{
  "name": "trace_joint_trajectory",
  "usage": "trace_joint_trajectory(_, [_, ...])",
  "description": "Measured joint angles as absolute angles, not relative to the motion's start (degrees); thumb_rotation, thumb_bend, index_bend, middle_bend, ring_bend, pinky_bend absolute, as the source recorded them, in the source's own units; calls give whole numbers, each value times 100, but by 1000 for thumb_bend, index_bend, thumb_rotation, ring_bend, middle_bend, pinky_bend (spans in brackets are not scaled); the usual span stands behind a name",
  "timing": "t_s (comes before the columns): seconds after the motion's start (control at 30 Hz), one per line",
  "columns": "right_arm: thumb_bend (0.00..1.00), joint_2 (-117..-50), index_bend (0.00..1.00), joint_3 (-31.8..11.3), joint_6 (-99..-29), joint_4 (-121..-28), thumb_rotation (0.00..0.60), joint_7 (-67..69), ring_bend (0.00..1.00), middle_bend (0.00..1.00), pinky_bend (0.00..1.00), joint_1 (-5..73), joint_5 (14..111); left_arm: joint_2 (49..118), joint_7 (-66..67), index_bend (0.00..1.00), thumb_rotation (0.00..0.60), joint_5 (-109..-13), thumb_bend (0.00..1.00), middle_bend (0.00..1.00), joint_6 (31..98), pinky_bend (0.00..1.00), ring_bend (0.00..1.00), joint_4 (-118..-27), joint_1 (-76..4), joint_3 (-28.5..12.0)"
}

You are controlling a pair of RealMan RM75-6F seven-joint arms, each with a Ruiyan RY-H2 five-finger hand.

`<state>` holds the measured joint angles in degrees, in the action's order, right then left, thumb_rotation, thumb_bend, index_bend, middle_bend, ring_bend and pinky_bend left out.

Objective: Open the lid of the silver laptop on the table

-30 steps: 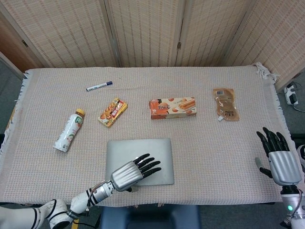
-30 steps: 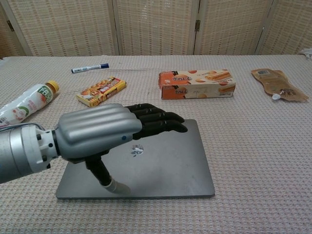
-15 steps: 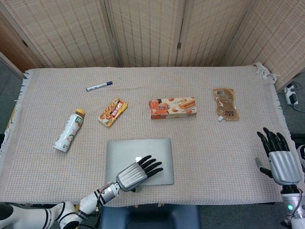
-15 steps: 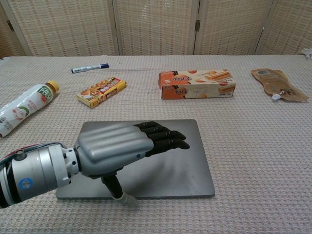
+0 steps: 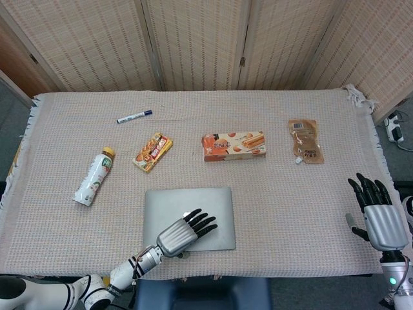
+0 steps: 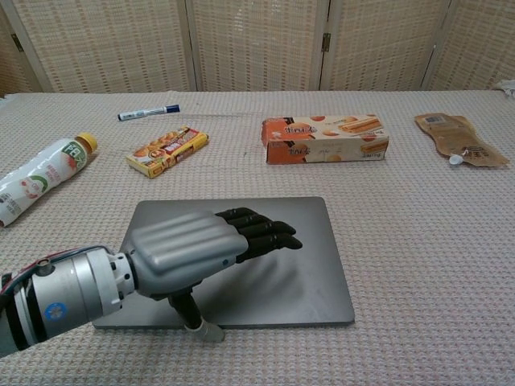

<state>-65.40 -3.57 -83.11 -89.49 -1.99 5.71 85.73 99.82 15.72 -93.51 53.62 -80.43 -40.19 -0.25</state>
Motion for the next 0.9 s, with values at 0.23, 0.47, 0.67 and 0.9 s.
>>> trace_joint_trajectory(0.23, [428, -6560, 0, -353, -8290, -8928, 600, -191, 65, 0, 0, 575, 8558, 10057, 1509, 71, 600, -9239, 121, 78, 5436, 0, 0, -7863, -4014, -24])
trace_joint_trajectory(0.47, [428, -6567, 0, -352, -8269, -8926, 600, -199, 65, 0, 0, 590, 8563, 10040, 1391, 87, 600, -9215, 301, 87, 5525, 0, 0, -7793, -4001, 24])
trace_joint_trajectory(0.67, [428, -6571, 0, -348, -8268, -8948, 600, -226, 68, 0, 0, 604, 8594, 10024, 1321, 99, 600, -9215, 402, 94, 5594, 0, 2, -7752, -3983, 55])
trace_joint_trajectory(0.9, [428, -6582, 0, -319, -8327, -8971, 600, -206, 72, 0, 0, 599, 8706, 10052, 1172, 123, 600, -9289, 478, 120, 5829, 0, 22, -7571, -3921, 103])
